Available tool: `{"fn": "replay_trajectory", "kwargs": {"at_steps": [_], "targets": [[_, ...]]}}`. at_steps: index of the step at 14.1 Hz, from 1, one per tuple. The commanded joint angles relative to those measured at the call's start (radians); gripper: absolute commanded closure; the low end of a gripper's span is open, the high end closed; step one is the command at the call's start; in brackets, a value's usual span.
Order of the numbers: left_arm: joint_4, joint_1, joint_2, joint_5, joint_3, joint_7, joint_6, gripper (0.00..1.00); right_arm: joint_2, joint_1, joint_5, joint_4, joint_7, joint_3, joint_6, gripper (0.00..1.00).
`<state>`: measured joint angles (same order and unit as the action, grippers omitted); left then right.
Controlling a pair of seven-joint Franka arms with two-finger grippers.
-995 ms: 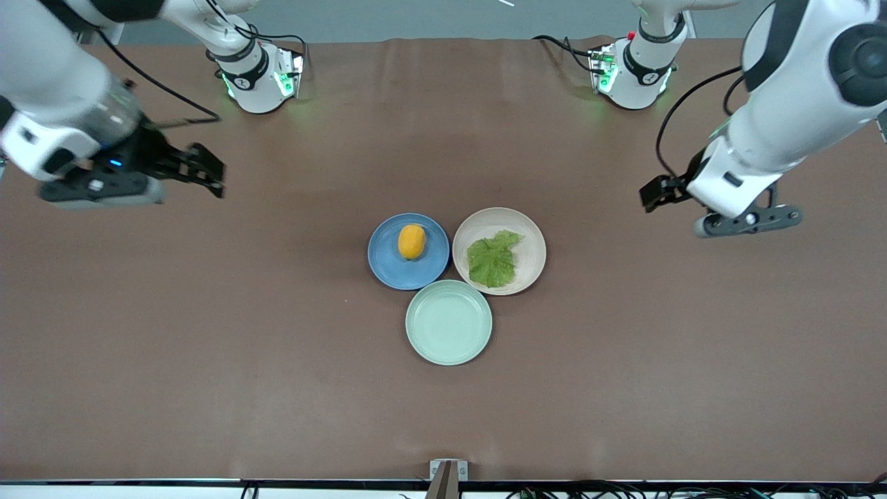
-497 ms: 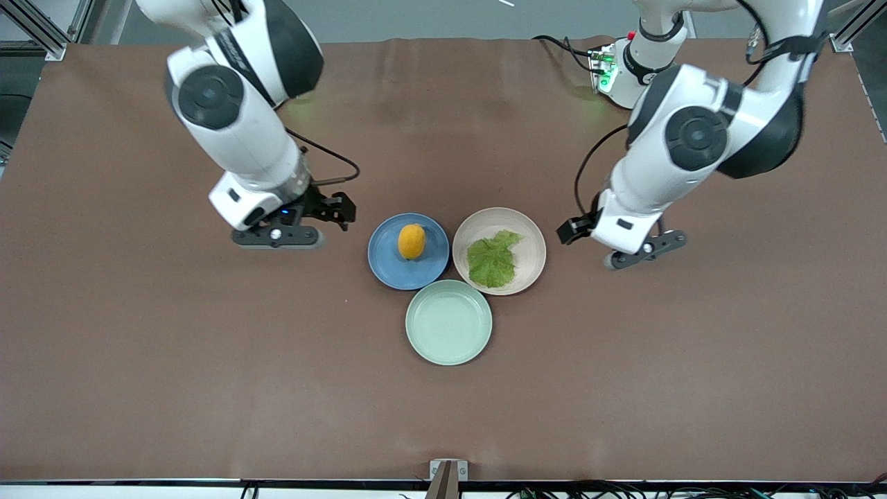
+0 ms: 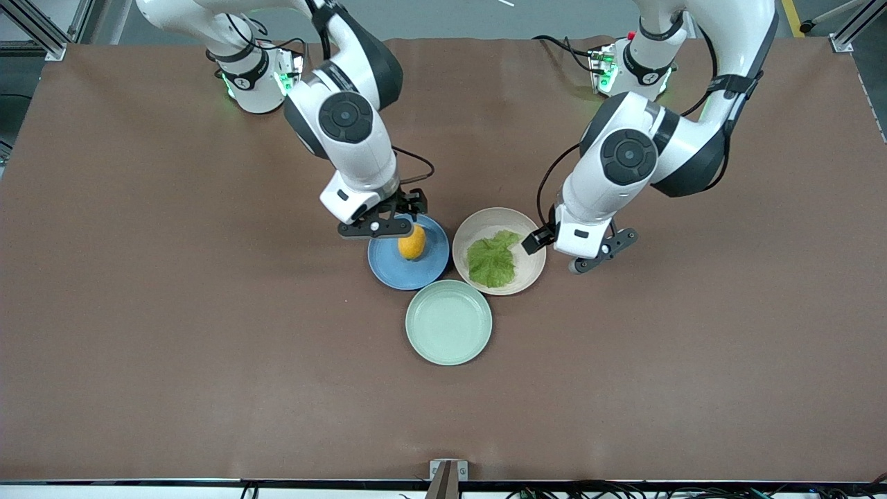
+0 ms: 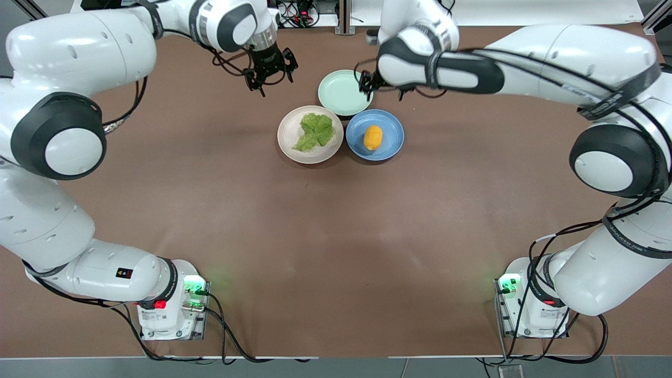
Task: Pick lemon and lettuce from plates
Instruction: 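Lower the right gripper onto the lemon while the left gripper descends to the lettuce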
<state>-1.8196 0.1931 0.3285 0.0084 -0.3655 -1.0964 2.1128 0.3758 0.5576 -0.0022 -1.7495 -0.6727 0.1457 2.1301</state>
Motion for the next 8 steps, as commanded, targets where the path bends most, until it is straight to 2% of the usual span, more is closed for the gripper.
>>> {"fn": "replay_trajectory", "kwargs": {"at_steps": [1,3,4,6,8], "targets": [[-0.105,0.028,0.023,0.013,-0.004,-0.083,0.172,0.11,0.024,0.007,-0.004,-0.047,-0.008,-0.008,0.053,0.00],[-0.162,0.037,0.030,0.013,-0.003,-0.092,0.252,0.12,0.072,0.008,-0.004,-0.042,-0.008,-0.008,0.089,0.00],[-0.165,0.042,0.050,0.013,-0.003,-0.092,0.260,0.13,0.090,0.008,-0.004,-0.042,-0.008,-0.008,0.118,0.00],[-0.165,0.049,0.092,0.012,-0.003,-0.102,0.294,0.22,0.129,0.010,-0.004,-0.041,-0.008,-0.008,0.157,0.00],[-0.164,0.077,0.133,0.013,-0.003,-0.195,0.367,0.26,0.169,0.016,-0.004,-0.041,-0.008,-0.008,0.203,0.00]]}}
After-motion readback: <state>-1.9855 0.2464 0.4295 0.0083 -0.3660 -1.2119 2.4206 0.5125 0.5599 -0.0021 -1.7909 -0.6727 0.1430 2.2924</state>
